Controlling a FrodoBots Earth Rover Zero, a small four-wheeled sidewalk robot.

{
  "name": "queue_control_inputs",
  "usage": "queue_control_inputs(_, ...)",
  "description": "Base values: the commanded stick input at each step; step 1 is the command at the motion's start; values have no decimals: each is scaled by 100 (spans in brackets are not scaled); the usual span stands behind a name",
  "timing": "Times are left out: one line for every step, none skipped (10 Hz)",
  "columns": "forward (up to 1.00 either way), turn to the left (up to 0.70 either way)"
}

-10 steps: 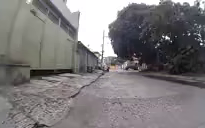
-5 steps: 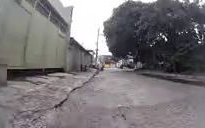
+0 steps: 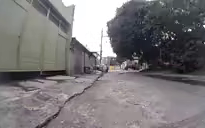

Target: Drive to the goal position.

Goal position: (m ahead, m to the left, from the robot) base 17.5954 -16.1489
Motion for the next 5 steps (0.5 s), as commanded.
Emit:
queue_control_inputs(100, -7)
queue_control_inputs(100, 0)
queue_control_inputs(100, 0)
queue_control_inputs(100, -2)
queue_control_inputs(100, -16)
